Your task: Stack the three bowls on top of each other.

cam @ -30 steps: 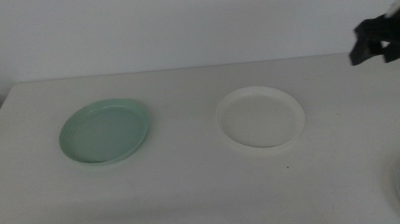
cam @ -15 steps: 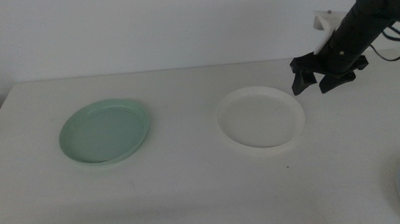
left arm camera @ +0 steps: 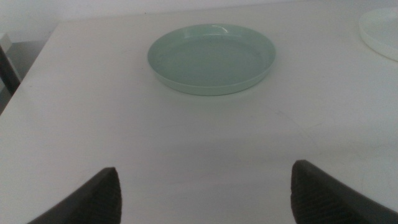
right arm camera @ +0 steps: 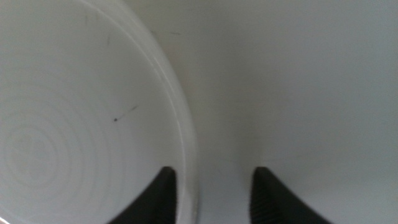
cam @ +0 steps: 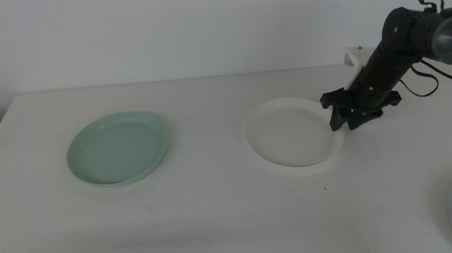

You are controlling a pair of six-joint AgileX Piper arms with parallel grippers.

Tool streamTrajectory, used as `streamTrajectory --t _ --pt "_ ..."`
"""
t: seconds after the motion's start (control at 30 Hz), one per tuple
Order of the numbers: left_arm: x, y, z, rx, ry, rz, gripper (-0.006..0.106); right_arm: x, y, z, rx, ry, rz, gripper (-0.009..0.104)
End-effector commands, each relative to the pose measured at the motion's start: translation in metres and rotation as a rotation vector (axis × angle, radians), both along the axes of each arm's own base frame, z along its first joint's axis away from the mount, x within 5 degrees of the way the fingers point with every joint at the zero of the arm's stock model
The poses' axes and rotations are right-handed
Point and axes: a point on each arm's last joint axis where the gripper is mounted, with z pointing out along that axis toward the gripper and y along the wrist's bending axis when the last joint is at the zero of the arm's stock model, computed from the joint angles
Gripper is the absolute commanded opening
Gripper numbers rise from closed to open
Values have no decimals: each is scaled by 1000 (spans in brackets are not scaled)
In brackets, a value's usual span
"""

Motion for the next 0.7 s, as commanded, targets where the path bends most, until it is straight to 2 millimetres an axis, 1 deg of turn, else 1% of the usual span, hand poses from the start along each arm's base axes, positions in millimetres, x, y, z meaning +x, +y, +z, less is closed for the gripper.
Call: streamTrajectory --t 0.0,0.2,0.3,0.37,0.43,0.5,0.53,0.57,0.67 --pt "1 1 8 -20 -85 14 105 4 1 38 39 -111 -17 23" --pt "1 1 8 -20 -85 14 105 5 4 29 62 -91 -19 -1" --pt "1 1 8 -20 -85 14 105 4 3 33 58 -91 -17 -1" --pt "1 1 8 -20 -85 14 105 -6 4 50 62 -94 -7 -1" --pt "1 1 8 -20 -85 14 105 -20 8 67 65 -113 7 -1" --pt "1 1 8 -20 -85 14 105 -41 16 82 65 -137 33 -1" --pt "1 1 8 -20 -85 14 105 -51 19 84 67 -137 39 -1" --pt "1 1 8 -20 -85 14 105 -63 25 90 71 -151 49 -1" --pt "1 1 8 -20 -85 14 105 -97 44 100 80 -182 90 -1"
